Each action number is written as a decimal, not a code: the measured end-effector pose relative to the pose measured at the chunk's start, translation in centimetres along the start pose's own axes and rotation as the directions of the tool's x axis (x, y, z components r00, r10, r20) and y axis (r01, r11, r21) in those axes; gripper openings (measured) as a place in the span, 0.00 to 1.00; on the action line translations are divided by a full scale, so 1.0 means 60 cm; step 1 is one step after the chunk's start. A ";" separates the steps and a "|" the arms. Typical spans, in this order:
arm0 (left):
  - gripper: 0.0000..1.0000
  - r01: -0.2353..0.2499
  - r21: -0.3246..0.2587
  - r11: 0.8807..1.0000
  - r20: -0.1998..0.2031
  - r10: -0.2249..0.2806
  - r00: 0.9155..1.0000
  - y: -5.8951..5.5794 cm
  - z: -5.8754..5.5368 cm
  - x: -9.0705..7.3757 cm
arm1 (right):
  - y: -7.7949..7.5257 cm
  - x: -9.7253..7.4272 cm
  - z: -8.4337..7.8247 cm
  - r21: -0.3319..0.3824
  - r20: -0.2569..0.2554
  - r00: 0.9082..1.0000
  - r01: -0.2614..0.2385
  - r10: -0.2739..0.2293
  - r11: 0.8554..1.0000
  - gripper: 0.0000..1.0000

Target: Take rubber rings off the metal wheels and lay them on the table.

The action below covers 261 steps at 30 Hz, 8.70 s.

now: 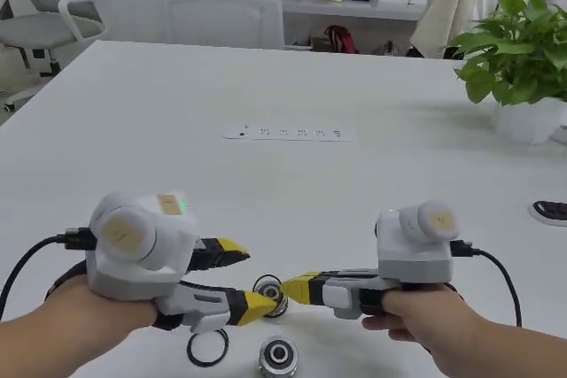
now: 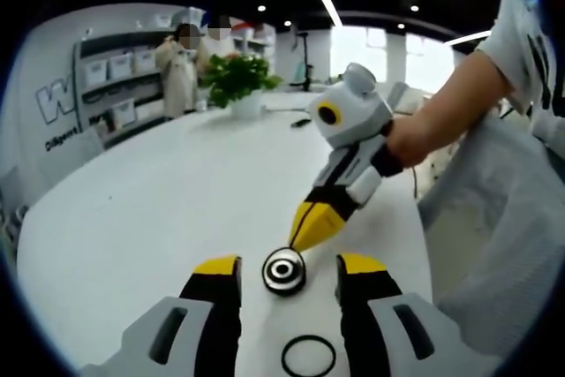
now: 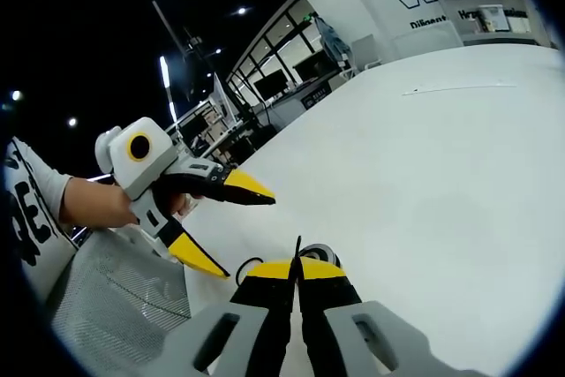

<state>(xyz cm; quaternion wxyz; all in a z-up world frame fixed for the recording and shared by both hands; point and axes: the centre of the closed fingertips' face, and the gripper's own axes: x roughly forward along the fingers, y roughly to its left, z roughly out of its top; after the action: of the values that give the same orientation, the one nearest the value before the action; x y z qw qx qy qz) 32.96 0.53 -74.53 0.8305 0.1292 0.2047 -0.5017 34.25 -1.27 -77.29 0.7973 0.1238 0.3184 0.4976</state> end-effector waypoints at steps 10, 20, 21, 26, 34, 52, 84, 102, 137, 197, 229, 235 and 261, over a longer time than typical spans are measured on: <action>0.49 -0.013 -0.016 1.000 0.021 0.013 1.000 0.008 0.003 -0.011 | 0.001 0.000 0.001 0.015 0.006 1.000 -0.008 0.008 1.000 0.00; 0.54 -0.014 -0.022 1.000 0.029 0.015 0.999 0.006 0.000 -0.022 | 0.002 -0.002 0.003 0.022 0.013 1.000 -0.014 0.014 1.000 0.00; 0.54 -0.013 -0.025 1.000 0.031 0.014 0.999 0.006 0.000 -0.023 | 0.002 -0.002 0.003 0.024 0.014 1.000 -0.015 0.014 1.000 0.00; 0.56 -0.012 -0.025 1.000 0.035 0.013 0.999 0.005 -0.001 -0.030 | 0.003 -0.003 0.007 0.029 0.021 1.000 -0.019 0.019 0.999 0.00; 0.59 -0.008 -0.013 1.000 0.042 0.009 0.999 0.003 0.002 -0.039 | 0.010 0.000 0.011 0.040 0.030 0.999 -0.039 0.038 0.998 0.00; 0.64 -0.024 -0.016 1.000 0.057 0.025 0.998 0.003 0.003 -0.068 | 0.029 -0.003 0.027 0.049 0.057 0.996 -0.075 0.072 0.996 0.00; 0.72 -0.053 -0.009 0.999 0.055 0.053 0.997 0.002 -0.028 -0.119 | 0.066 0.005 0.029 0.044 0.036 0.991 -0.131 0.130 0.990 0.00; 0.75 -0.065 0.006 0.998 0.041 0.065 0.997 0.003 -0.043 -0.135 | 0.089 0.022 0.018 0.036 -0.001 0.985 -0.172 0.172 0.985 0.00; 0.76 -0.074 0.026 0.997 0.026 0.073 0.997 -0.006 -0.057 -0.151 | 0.128 0.050 -0.011 0.046 -0.074 0.967 -0.240 0.243 0.970 0.00; 0.76 -0.065 0.021 0.998 0.000 0.065 0.998 -0.014 -0.077 -0.154 | 0.119 0.079 -0.057 0.130 -0.147 0.957 -0.233 0.252 0.964 0.00; 0.76 -0.060 0.016 0.998 -0.005 0.060 0.998 -0.015 -0.079 -0.149 | 0.100 0.083 -0.066 0.129 -0.158 0.966 -0.185 0.204 0.974 0.00; 0.75 -0.053 0.017 0.998 -0.009 0.054 0.999 -0.017 -0.079 -0.148 | 0.097 0.083 -0.069 0.112 -0.167 0.967 -0.177 0.194 0.978 0.00; 0.75 -0.049 0.013 0.999 -0.013 0.049 0.999 -0.020 -0.082 -0.147 | 0.082 0.085 -0.074 0.047 -0.184 0.973 -0.133 0.139 0.990 0.00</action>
<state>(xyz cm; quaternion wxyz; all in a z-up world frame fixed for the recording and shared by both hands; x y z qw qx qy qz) 27.25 8.94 -74.76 0.8403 0.1428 0.2038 -0.4816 29.50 4.99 -80.13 0.7258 0.1119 0.3910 0.5548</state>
